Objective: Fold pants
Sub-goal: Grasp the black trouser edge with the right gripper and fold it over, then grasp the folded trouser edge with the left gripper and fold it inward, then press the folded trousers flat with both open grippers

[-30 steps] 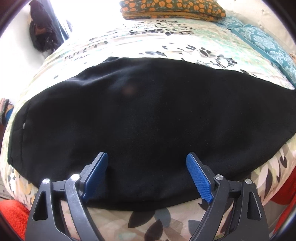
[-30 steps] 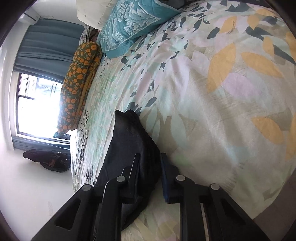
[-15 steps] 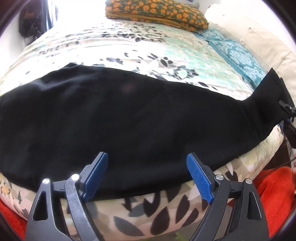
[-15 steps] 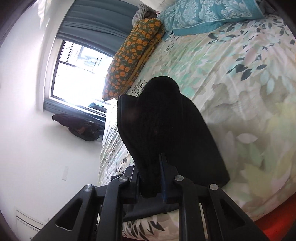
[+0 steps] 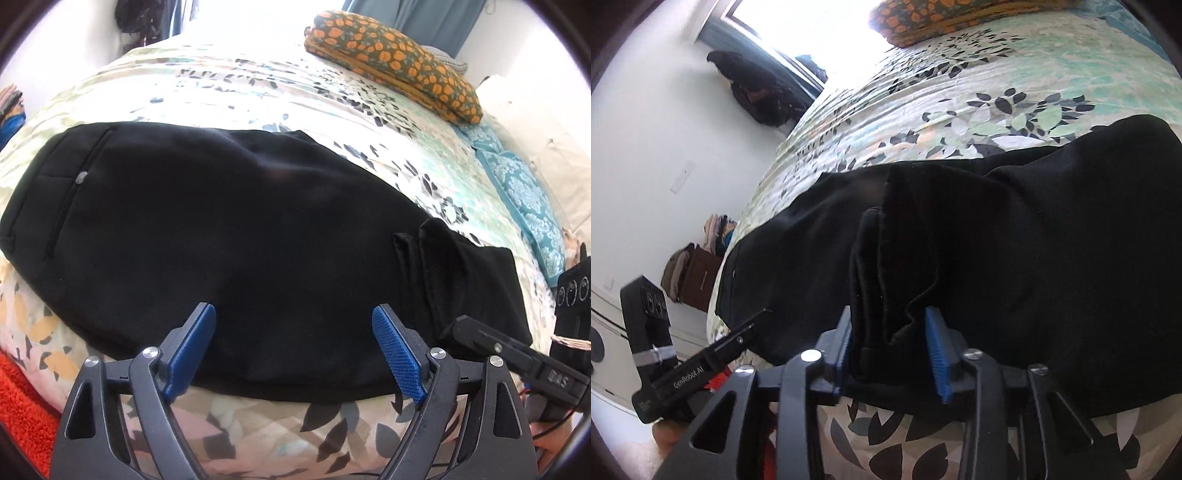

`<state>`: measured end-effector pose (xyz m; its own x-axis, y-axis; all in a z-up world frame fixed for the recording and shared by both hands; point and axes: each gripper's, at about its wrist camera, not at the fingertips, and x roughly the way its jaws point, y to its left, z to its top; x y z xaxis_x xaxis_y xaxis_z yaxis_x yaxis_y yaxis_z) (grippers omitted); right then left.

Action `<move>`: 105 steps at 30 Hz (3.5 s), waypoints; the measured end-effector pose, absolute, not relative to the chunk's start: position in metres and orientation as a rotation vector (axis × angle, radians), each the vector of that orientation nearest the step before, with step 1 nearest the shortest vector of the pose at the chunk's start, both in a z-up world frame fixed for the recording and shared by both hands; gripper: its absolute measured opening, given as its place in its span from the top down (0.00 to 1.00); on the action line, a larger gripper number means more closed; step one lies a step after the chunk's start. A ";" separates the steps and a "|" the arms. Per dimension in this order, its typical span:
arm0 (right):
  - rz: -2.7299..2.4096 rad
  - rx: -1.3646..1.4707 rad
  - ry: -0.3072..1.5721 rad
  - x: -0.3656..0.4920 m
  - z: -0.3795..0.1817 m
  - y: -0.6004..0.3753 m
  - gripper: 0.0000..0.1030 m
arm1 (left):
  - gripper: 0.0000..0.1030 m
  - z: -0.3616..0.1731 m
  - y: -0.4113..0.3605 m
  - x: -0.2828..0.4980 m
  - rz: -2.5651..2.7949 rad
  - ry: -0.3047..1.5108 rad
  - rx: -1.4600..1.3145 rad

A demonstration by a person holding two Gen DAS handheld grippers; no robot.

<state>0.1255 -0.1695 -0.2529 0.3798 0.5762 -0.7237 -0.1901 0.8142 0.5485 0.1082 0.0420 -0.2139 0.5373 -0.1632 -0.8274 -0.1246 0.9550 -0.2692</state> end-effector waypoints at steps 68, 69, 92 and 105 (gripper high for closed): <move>0.050 -0.023 0.992 0.101 -0.254 -0.285 0.08 | 0.91 -0.235 -0.044 0.160 -0.216 1.214 -0.246; 0.054 -0.013 0.981 0.099 -0.250 -0.287 0.08 | 0.91 -0.233 -0.042 0.159 -0.215 1.207 -0.247; 0.036 0.021 1.016 0.093 -0.259 -0.292 0.02 | 0.38 -0.178 -0.006 0.131 0.053 1.021 -0.062; 0.388 0.098 0.978 0.082 -0.247 -0.242 0.33 | 0.37 -0.238 -0.055 0.138 -0.127 1.102 0.060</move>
<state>0.0817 -0.2421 -0.2468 0.4963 0.3635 -0.7884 -0.2759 0.9271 0.2537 0.1376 -0.0547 -0.2377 0.4451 -0.0725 -0.8925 0.1318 0.9912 -0.0148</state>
